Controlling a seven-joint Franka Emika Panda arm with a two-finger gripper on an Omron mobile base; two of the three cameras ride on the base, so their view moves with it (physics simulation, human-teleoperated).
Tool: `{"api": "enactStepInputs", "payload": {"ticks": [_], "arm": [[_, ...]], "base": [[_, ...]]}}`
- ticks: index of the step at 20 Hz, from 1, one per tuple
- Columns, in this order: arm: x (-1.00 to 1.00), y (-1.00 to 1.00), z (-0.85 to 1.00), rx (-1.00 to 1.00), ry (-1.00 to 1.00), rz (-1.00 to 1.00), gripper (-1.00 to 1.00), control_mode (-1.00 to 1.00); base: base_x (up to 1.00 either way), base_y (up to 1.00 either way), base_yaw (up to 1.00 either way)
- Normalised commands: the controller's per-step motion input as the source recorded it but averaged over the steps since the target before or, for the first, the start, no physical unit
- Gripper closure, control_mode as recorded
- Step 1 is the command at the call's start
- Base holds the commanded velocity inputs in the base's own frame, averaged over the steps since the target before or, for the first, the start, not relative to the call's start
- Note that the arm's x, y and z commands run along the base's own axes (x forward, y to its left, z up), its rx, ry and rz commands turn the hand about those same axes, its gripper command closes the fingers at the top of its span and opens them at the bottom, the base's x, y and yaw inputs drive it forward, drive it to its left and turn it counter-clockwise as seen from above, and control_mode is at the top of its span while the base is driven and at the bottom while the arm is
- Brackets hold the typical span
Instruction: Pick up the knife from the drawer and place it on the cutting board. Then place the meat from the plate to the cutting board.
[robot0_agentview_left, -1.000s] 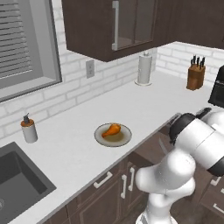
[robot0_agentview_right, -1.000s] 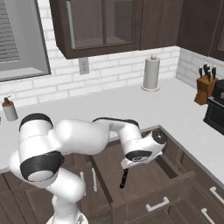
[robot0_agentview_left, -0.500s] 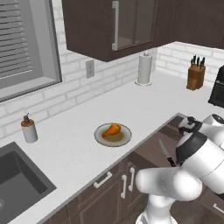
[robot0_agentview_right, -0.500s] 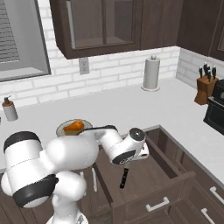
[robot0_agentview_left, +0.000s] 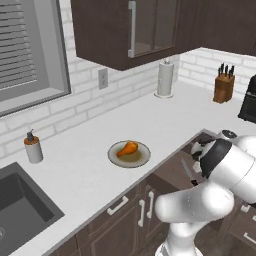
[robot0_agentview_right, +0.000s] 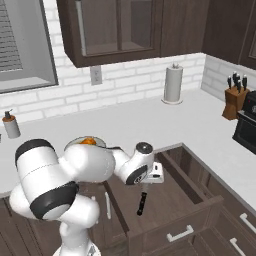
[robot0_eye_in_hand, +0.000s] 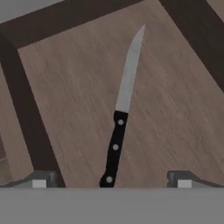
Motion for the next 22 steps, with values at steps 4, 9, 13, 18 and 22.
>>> {"api": "enactStepInputs", "payload": {"ticks": [4,9,13,18,22], "arm": [[0.08,-0.06,-0.17,0.00,0.18,-0.02,-1.00,-1.00],[0.00,-0.16,-0.16,0.05,0.03,-0.01,-1.00,-1.00],[0.03,-0.05,-0.34,0.09,0.00,-0.01,-1.00,-1.00],[0.10,0.00,-0.33,0.08,0.00,0.00,-1.00,-1.00],[0.04,-0.09,-0.16,0.06,0.00,0.00,-1.00,-1.00]], "base": [[0.00,0.00,0.00],[0.00,0.00,0.00],[0.00,0.00,0.00],[0.00,0.00,0.00],[0.00,0.00,0.00]]}}
